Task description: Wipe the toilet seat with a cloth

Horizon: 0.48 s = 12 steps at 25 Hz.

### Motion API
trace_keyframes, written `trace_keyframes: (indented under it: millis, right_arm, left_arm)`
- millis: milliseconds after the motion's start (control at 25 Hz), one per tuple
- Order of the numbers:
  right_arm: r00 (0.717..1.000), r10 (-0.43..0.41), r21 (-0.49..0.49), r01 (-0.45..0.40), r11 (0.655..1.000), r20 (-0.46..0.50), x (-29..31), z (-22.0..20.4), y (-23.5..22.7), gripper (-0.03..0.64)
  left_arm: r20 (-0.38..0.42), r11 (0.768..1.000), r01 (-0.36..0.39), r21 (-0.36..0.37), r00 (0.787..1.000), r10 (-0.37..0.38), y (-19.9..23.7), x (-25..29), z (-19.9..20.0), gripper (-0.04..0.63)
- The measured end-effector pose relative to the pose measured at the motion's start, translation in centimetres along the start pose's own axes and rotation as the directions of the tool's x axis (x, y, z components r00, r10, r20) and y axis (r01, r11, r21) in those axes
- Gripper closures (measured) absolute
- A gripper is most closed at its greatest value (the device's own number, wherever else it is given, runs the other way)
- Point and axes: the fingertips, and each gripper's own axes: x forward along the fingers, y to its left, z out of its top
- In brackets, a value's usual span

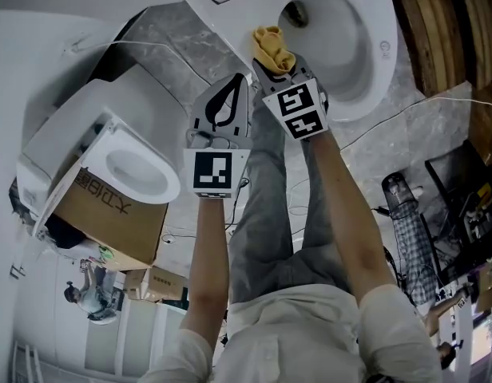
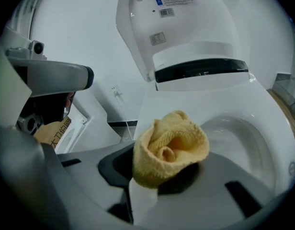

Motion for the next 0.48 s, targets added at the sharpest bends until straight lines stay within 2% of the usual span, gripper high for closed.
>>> trace_keyframes:
  millis: [480]
  right_arm:
    - [1.000,0.005,0.007,-0.005,1.000,-0.014,-1.0,-2.4,1.1,0.520]
  left_arm:
    - [-0.041,1.000,0.018,0.015,0.999,-0.018,-0.5,0.2,-1.4,0.581]
